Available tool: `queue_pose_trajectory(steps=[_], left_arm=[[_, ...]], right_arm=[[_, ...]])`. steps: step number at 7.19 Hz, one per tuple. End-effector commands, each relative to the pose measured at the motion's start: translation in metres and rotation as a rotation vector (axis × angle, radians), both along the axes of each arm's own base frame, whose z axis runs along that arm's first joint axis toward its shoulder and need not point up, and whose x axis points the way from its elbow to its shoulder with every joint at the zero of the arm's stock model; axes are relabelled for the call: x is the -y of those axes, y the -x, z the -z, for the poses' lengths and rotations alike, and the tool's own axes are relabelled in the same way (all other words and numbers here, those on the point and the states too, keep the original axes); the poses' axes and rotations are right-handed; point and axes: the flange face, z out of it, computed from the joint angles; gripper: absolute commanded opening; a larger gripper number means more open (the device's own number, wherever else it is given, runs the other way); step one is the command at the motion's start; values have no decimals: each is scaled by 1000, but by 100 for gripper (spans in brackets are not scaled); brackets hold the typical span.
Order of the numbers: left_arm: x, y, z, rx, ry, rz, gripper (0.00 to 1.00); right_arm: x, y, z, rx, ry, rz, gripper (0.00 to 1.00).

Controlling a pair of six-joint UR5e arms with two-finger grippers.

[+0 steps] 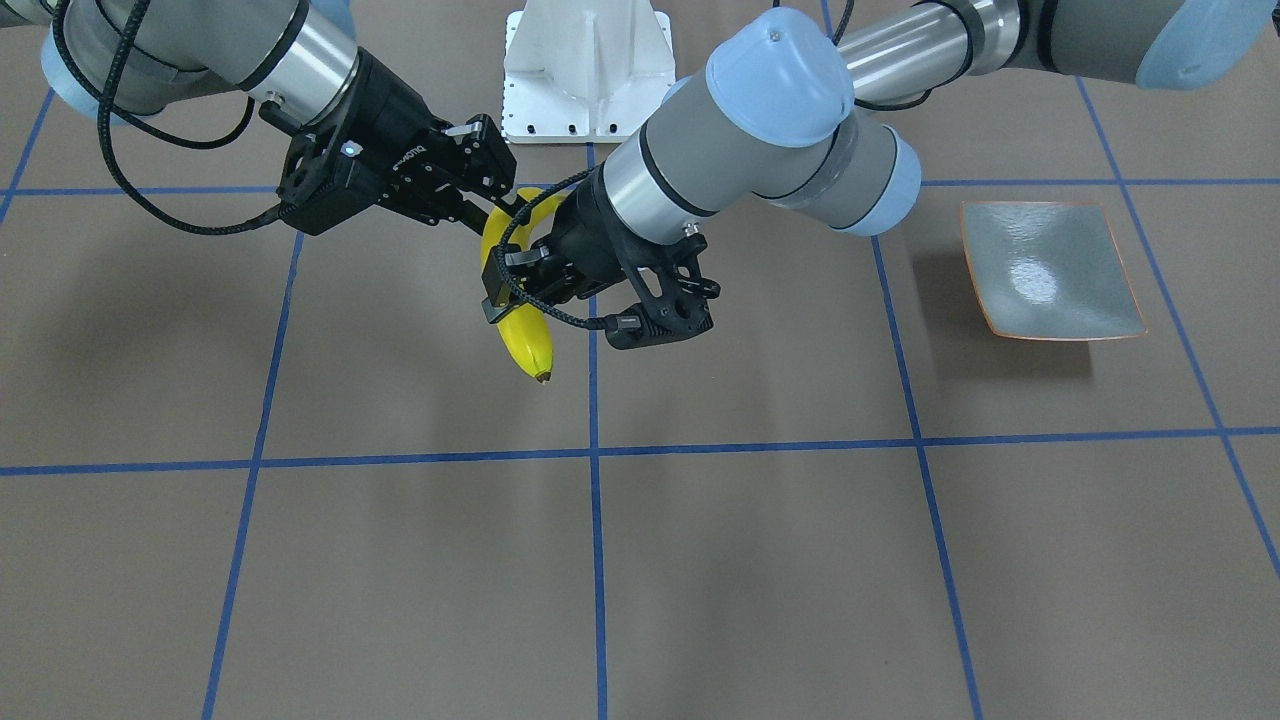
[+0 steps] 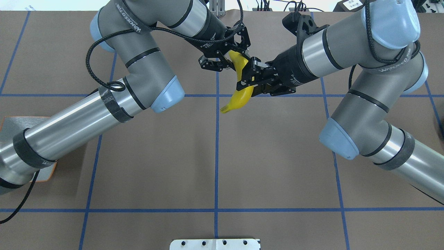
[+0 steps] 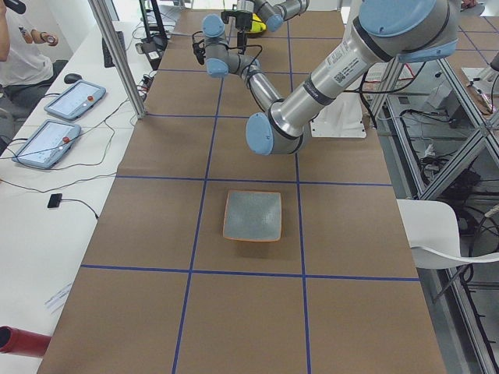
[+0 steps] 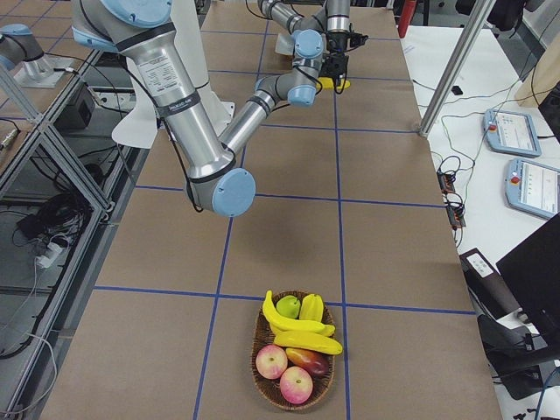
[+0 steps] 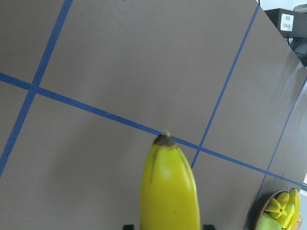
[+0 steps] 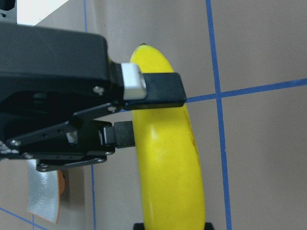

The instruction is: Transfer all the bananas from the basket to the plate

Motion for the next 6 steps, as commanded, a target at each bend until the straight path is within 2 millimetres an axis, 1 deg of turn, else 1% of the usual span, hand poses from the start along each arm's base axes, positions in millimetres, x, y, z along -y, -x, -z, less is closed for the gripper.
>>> queue_pose_trajectory(steps=[1, 2, 4, 5, 6], left_arm=[[-1, -1, -1, -2, 14, -1, 0], [-1, -1, -1, -3, 13, -2, 0], [-2, -1, -1, -3, 15, -2, 0], [-2, 2, -3, -4, 9, -2, 0], [-5, 9, -21, 3, 4, -2, 0]], right_arm=[[0, 1, 1, 1, -12, 3, 0], [0, 0, 1, 0, -14, 1, 99], [0, -1, 0, 1, -16, 3, 100], [-1, -7, -3, 9, -23, 3, 100], [-4, -20, -29, 4, -13, 6, 100]])
